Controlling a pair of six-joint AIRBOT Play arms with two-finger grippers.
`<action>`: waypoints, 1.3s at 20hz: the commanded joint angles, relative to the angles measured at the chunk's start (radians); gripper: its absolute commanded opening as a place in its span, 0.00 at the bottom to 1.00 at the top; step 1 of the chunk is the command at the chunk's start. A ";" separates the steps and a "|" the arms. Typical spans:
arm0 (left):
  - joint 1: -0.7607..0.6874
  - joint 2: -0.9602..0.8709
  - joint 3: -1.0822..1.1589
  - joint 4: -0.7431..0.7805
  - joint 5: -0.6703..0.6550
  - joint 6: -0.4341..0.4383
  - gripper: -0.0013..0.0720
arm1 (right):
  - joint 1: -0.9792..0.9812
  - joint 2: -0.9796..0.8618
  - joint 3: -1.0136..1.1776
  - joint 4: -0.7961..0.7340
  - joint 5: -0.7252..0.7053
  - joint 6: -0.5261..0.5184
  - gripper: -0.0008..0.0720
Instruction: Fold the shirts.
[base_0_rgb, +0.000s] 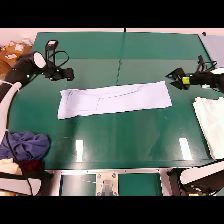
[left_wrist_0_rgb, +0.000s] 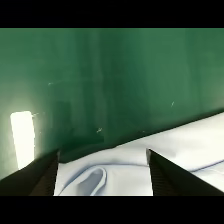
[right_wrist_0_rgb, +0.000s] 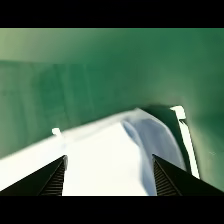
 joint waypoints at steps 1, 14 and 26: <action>0.000 -0.003 0.059 0.027 -0.111 -0.030 0.85 | -0.067 -0.044 0.029 -0.041 0.203 -0.107 0.86; 0.000 -0.003 0.059 -0.072 -0.203 -0.042 0.42 | -0.030 -0.398 0.278 -0.011 0.463 -0.225 0.55; -0.389 -0.220 0.066 -0.362 0.154 0.010 0.05 | 0.010 0.011 0.279 -0.007 0.626 -0.123 0.04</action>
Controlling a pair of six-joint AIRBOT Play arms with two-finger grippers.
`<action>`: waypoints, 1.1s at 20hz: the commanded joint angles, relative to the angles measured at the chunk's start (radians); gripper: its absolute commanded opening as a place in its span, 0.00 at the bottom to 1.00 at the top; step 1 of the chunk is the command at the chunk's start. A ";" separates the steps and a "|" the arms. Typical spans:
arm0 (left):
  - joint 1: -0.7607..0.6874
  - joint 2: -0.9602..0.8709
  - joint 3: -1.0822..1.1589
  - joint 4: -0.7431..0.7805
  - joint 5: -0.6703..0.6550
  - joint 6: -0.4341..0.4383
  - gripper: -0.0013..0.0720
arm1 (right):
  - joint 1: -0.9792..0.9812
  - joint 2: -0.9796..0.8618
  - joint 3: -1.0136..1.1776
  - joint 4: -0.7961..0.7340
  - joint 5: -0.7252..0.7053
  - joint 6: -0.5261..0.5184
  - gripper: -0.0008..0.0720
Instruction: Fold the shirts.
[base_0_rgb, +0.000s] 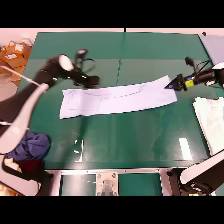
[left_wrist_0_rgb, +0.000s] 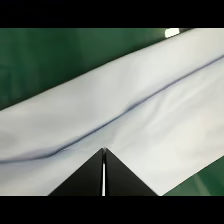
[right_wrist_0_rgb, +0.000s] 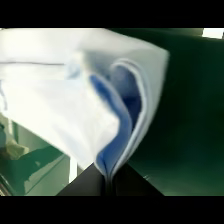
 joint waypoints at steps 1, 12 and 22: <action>-0.174 -0.111 0.019 -0.130 0.207 0.007 0.05 | 0.023 0.198 0.002 0.010 0.104 0.080 0.04; -0.312 -0.321 0.246 -0.265 0.075 0.007 0.05 | 0.133 0.401 -0.042 -0.010 0.152 0.198 0.04; 0.153 -0.014 0.545 0.236 -0.654 -0.001 0.05 | 0.573 0.386 -0.126 0.002 -0.277 0.420 0.04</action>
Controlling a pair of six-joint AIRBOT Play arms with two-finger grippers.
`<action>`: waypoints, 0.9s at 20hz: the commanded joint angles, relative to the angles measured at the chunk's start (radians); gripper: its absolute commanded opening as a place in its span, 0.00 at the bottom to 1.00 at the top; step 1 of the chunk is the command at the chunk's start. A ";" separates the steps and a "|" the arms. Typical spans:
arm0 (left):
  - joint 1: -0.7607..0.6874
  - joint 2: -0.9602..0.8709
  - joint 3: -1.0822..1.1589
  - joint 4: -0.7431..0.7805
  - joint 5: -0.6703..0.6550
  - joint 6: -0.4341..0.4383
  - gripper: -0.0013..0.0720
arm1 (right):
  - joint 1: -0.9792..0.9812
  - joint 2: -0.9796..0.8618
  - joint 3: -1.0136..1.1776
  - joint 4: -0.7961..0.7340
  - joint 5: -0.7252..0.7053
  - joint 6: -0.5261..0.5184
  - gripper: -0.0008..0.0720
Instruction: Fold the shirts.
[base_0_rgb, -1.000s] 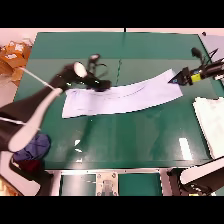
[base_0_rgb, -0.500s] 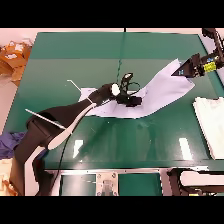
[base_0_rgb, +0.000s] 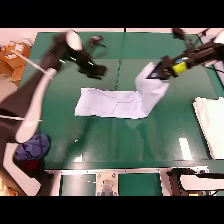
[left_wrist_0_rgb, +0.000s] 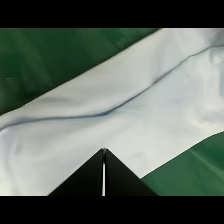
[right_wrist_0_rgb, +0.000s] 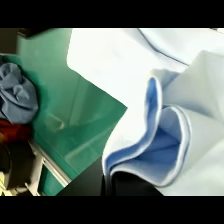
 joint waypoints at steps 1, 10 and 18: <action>0.167 0.122 0.037 0.099 -0.140 0.002 0.05 | 0.239 -0.030 -0.058 0.001 -0.327 0.125 0.04; 0.284 0.169 -0.014 0.103 -0.140 0.125 0.05 | 0.801 -0.477 -0.047 0.126 -1.277 0.213 0.77; 0.284 0.169 -0.026 0.103 -0.122 0.165 0.05 | 0.387 -0.272 -0.046 -0.053 -0.731 0.151 0.77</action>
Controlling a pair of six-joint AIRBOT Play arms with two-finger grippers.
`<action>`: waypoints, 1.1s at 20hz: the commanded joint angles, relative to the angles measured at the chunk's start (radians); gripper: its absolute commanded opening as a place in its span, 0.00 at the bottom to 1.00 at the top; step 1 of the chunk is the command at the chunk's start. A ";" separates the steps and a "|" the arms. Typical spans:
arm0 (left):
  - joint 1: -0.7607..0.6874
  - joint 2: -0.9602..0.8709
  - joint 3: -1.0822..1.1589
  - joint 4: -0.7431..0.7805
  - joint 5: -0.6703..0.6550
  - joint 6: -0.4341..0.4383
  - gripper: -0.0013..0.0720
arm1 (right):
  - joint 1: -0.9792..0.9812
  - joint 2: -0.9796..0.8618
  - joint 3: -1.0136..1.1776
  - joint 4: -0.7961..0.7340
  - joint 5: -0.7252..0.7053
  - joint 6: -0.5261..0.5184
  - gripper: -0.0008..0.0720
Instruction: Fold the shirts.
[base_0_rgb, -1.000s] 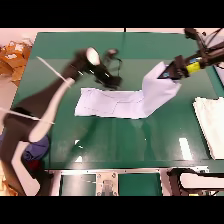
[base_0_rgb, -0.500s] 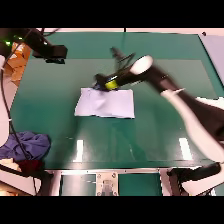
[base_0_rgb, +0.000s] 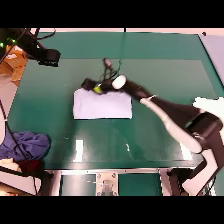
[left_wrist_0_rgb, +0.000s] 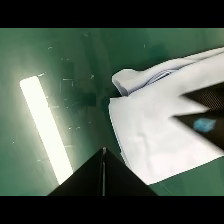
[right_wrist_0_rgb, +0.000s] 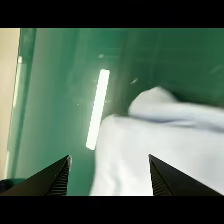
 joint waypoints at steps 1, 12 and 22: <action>0.002 0.000 -0.003 0.001 0.010 0.011 0.05 | -0.238 0.120 0.001 -0.185 0.354 -0.024 0.77; 0.002 0.000 -0.003 0.000 0.014 -0.018 0.05 | -0.458 0.088 -0.396 0.031 0.466 -0.366 0.77; 0.002 0.000 -0.003 0.000 -0.009 -0.020 0.05 | -0.441 0.124 -0.153 0.354 0.543 -0.411 0.04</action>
